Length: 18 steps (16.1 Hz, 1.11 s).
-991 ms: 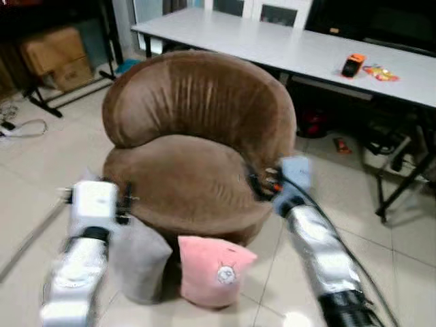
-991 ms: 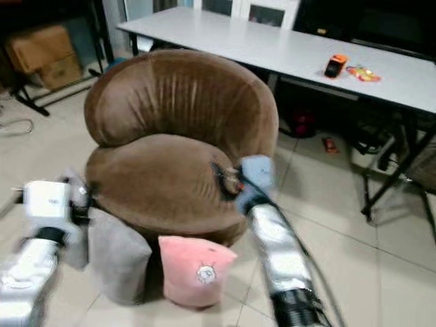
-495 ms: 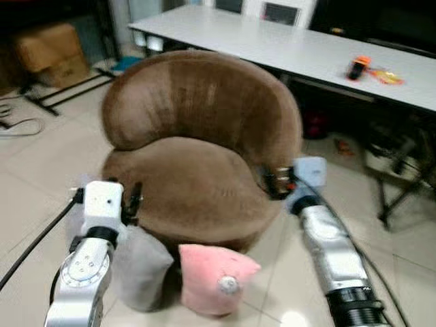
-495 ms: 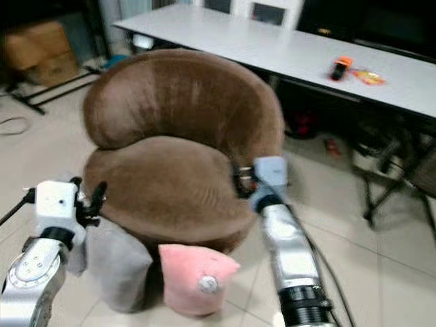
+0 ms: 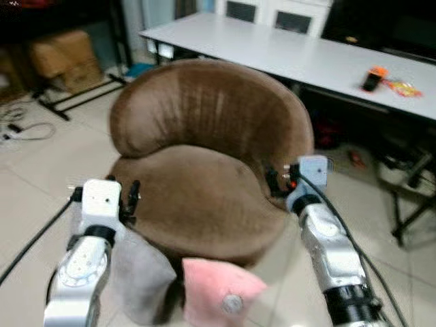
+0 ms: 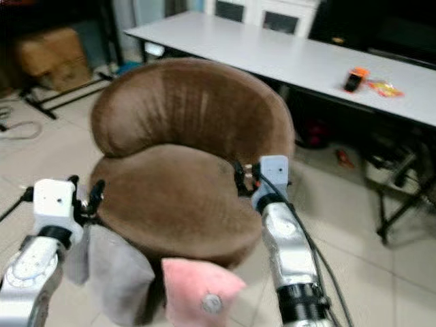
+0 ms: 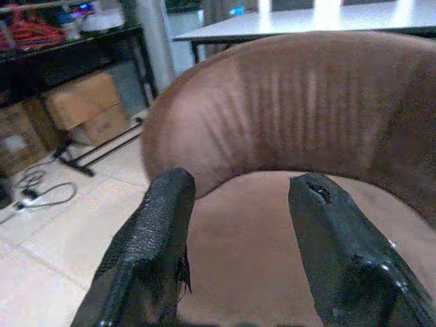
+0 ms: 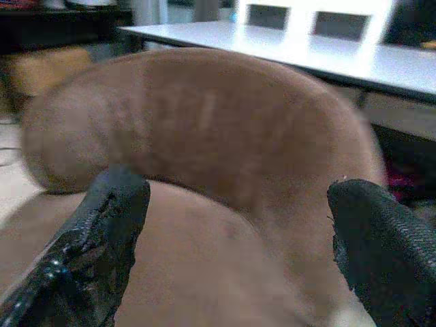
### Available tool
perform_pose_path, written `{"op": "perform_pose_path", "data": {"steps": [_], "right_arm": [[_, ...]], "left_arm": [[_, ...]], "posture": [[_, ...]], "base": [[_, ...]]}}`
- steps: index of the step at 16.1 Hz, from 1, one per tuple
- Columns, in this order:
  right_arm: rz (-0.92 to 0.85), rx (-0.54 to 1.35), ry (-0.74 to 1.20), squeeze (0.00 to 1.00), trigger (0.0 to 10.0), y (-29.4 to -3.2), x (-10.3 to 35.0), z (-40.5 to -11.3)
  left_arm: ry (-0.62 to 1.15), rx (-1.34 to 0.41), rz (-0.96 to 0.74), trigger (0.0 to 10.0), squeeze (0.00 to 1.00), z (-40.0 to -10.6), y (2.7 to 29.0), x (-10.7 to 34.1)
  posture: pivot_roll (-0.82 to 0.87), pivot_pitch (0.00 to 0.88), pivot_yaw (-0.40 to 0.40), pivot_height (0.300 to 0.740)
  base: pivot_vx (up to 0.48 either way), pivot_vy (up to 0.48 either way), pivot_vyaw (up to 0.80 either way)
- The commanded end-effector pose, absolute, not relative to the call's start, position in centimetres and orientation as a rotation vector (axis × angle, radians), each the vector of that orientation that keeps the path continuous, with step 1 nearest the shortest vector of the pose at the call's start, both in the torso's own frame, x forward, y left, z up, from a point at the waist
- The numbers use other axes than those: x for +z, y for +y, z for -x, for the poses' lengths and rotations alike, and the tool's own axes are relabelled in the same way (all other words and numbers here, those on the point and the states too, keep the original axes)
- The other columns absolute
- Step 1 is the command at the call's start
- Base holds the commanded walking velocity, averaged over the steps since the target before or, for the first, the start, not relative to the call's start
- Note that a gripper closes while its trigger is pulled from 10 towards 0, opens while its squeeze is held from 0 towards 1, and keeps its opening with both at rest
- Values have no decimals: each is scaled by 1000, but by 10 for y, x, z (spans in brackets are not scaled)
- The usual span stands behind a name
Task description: Move the pillow to the sofa from floor
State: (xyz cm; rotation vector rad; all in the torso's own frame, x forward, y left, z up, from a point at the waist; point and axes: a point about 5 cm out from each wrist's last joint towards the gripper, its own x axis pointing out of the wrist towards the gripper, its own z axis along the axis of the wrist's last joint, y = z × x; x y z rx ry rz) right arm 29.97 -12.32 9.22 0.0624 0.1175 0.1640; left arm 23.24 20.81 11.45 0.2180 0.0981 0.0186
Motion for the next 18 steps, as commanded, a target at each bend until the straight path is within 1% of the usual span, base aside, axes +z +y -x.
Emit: {"op": "perform_pose_path", "data": {"steps": [1,5,9,12,15,18], "right_arm": [[-73,177,97,0,10000,-124,96,-300],[-95,186,114,0,10000,-123,93,-298],[-104,174,124,0,10000,-130,92,-290],[-108,193,140,0,10000,-130,87,-289],[-119,235,157,0,10000,-117,88,-294],[-134,236,191,0,10000,-116,83,-294]], "left_arm": [[109,-4,-225,10000,0,-235,205,112],[118,17,-233,10000,0,-236,210,111],[123,-5,-236,10000,0,-236,204,107],[114,14,-240,10000,0,-235,205,108],[113,73,-239,10000,0,-221,214,109],[110,88,-249,10000,0,-220,216,109]], "posture": [[5,0,-51,740],[-7,0,-46,740],[-40,0,-32,691],[-1,0,-67,666],[27,0,-106,631],[37,0,-109,626]], "base": [[307,0,0],[0,0,0],[0,0,0],[0,0,0],[0,0,0],[0,0,0]]}}
